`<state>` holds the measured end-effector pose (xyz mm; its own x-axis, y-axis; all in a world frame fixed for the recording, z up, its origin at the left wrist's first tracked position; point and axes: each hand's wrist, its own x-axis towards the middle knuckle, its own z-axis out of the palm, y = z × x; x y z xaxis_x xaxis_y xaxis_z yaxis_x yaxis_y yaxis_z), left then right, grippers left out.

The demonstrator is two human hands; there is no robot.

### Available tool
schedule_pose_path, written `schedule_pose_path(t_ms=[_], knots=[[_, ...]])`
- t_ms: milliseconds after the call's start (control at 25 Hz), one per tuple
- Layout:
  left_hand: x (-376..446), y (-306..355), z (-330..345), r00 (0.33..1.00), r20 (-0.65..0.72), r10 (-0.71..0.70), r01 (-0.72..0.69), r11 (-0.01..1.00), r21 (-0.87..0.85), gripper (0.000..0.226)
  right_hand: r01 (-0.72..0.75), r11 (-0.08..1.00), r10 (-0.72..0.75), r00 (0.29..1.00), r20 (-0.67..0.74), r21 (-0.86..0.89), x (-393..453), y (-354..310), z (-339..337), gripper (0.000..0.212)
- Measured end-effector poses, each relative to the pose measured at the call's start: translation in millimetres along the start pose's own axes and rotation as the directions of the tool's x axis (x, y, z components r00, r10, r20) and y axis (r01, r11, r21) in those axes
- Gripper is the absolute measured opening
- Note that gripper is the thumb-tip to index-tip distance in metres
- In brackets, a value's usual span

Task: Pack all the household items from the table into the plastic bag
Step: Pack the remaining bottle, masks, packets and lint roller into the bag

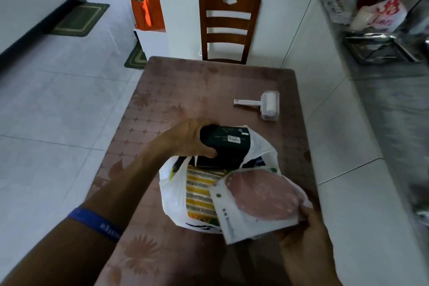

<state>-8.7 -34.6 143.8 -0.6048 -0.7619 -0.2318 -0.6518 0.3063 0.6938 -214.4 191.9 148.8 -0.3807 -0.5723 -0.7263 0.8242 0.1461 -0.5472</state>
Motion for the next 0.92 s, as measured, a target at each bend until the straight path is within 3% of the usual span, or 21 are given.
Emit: schedule_pose_path(t_ms=[200,320,400,520,640,720,840,920], knots=[[6.2,-0.9,-8.4,0.999,0.030,-0.045,0.049,0.987,-0.151,0.048,-0.003,0.975,-0.001,1.000,-0.016,-0.224,1.2,25.0,1.0,0.032],[7.8,-3.3,-9.7,0.996,0.053,-0.074,0.083,0.977,-0.196,0.037,-0.037,0.864,-0.011,0.996,-0.093,-0.503,6.8,25.7,-1.4,0.037],[7.0,-5.3,-9.0,0.996,0.047,-0.076,0.084,0.973,-0.215,0.036,-0.058,0.801,0.006,0.996,-0.090,-0.596,3.2,34.2,4.9,0.029],[5.8,-6.1,-8.9,0.997,0.033,-0.064,0.070,0.976,-0.208,0.037,-0.136,0.859,0.104,0.990,-0.093,-0.493,-3.8,46.4,19.3,0.022],[5.6,-5.3,-10.2,0.998,0.048,-0.032,0.040,0.983,-0.180,0.041,-0.095,0.950,0.045,0.984,-0.171,-0.296,7.3,41.6,26.7,0.027],[3.1,-6.1,-8.0,0.998,0.063,-0.009,0.018,0.990,-0.143,0.048,-0.079,0.967,0.049,0.990,-0.129,-0.241,11.6,42.7,37.6,0.030],[-10.5,-6.1,-7.0,0.994,0.111,0.003,0.000,1.000,-0.032,0.072,-0.213,0.902,0.225,0.974,-0.014,-0.375,7.0,53.8,59.9,0.030],[-29.7,-6.2,-6.9,0.992,0.130,0.006,-0.018,0.996,0.089,0.086,-0.153,0.861,0.199,0.979,0.043,-0.485,2.7,50.0,53.2,0.027]])
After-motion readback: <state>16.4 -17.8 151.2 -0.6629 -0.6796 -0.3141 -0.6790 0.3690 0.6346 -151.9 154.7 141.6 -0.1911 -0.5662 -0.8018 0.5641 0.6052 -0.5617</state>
